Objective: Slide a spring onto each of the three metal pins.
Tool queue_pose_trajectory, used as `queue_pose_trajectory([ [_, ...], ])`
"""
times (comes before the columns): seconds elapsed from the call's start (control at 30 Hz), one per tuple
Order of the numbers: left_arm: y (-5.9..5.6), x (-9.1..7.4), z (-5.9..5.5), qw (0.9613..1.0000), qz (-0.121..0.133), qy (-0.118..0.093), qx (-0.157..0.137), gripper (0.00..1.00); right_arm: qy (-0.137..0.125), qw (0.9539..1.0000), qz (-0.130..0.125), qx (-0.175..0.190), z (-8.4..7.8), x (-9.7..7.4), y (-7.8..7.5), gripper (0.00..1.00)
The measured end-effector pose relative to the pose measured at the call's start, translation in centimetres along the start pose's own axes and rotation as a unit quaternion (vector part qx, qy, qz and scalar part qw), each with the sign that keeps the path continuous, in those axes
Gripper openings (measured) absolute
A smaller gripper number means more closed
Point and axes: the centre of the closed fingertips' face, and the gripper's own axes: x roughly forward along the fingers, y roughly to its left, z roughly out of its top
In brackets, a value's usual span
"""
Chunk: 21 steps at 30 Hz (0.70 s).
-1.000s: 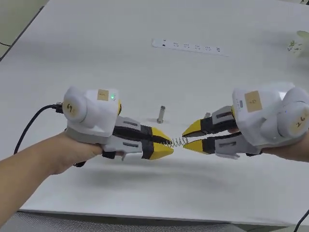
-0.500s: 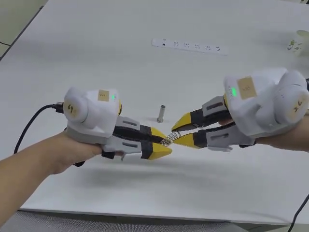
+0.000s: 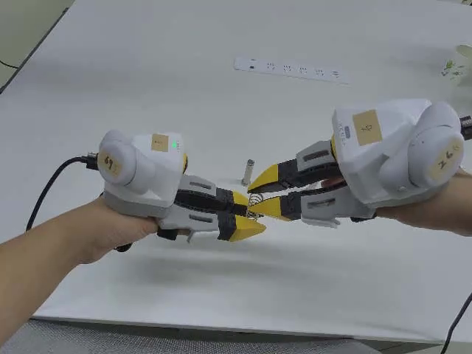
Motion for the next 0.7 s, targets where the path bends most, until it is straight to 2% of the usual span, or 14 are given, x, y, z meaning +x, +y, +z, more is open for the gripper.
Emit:
queue_pose_trajectory([
  [0.57, 0.71, -0.69, 0.09, 0.9999, 0.014, 0.002, -0.007, 0.03, -0.002, 0.9999, -0.007, -0.012, 0.62, 0.23, -0.21, 0.07],
  [0.7, 0.92, -0.9, 0.22, 0.9997, 0.02, 0.0, -0.013, 0.07, -0.001, 0.9999, -0.009, -0.013, 0.61, 0.24, -0.35, 0.07],
])
